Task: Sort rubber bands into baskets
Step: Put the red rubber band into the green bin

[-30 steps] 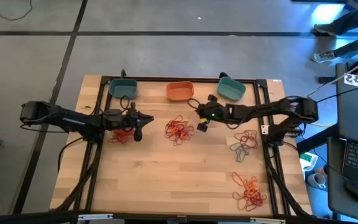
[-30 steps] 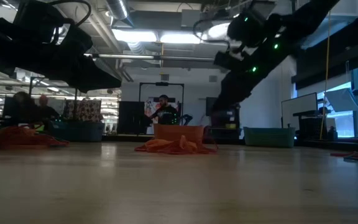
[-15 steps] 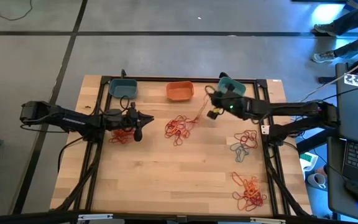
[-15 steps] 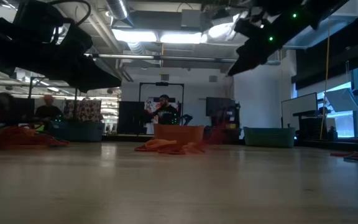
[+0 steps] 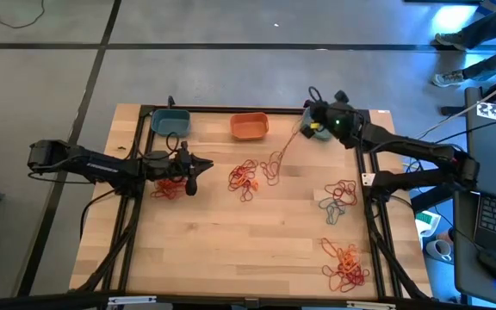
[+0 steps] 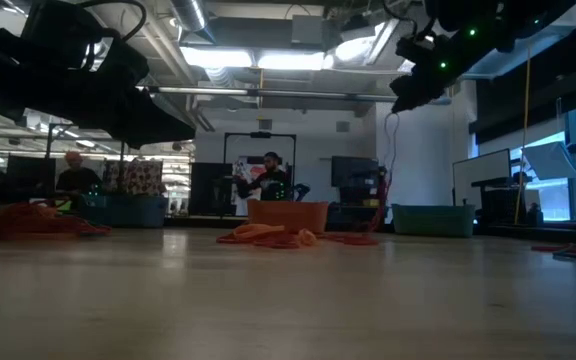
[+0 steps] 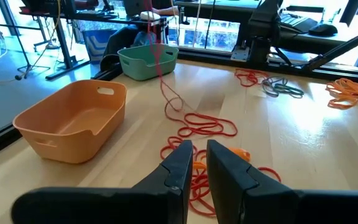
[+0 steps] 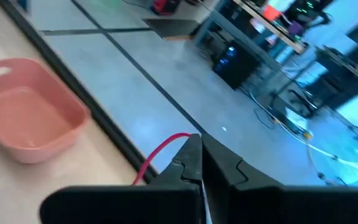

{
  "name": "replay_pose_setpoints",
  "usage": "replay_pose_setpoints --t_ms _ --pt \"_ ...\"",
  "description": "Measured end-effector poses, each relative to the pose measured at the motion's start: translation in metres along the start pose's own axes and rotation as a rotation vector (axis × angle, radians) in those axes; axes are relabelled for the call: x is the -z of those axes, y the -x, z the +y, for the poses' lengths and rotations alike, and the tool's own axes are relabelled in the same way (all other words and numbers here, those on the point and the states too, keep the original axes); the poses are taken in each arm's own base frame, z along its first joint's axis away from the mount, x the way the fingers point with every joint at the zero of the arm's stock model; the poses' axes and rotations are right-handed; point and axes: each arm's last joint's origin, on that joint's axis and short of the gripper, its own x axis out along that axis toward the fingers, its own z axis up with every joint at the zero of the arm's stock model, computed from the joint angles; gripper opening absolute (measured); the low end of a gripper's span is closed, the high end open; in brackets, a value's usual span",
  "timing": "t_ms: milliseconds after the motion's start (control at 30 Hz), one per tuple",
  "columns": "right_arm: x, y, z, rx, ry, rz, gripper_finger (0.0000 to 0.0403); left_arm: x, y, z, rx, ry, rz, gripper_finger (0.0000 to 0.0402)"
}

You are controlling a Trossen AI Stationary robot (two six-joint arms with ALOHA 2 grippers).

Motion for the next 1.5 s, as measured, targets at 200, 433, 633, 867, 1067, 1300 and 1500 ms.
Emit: replay_pose_setpoints --t_ms 200,433,633,867,1067,1300,1500 --pt "0.003 -0.008 -0.018 0.108 0.028 0.017 0.0007 0.0 0.0 0.0 -0.001 -0.002 0.0 0.0045" --pt "-0.016 -0.007 -0.039 0.224 0.015 -0.04 0.0007 0.0 0.0 0.0 -0.001 0.0 -0.001 0.0045" --pt "-0.011 -0.008 -0.037 0.2 0.033 0.012 0.0007 0.0 0.0 0.0 -0.001 0.003 0.0 0.0045" --pt "0.013 -0.017 -0.02 0.065 -0.03 0.159 0.0007 0.0 0.0 0.0 -0.001 0.003 0.0 0.0045" --pt "0.037 -0.024 0.0 -0.223 -0.146 0.36 0.0031 0.0 0.0 0.0 -0.001 0.004 0.0 0.0045" --pt "0.058 -0.046 0.028 -0.499 -0.156 0.508 0.013 0.0 0.0 0.0 -0.001 0.004 0.0 0.0045" --pt "0.075 -0.065 0.043 -0.5 -0.145 0.605 0.0182 0.0 0.0 0.0 -0.001 0.004 0.0 0.0045"
